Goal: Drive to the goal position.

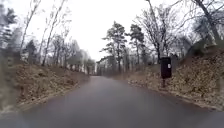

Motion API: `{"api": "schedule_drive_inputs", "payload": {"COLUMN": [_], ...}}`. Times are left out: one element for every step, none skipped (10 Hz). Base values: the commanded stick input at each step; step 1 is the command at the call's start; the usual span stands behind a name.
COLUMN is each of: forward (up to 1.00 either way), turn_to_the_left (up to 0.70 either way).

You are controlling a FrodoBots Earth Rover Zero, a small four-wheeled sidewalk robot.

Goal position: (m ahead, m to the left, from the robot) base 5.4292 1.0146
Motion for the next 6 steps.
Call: {"api": "schedule_drive_inputs", "payload": {"forward": [1.00, 1.00, 1.00, 1.00, 1.00, 1.00], "turn_to_the_left": [0.11, 0.08, 0.04, 0.01, 0.01, 0.01]}}
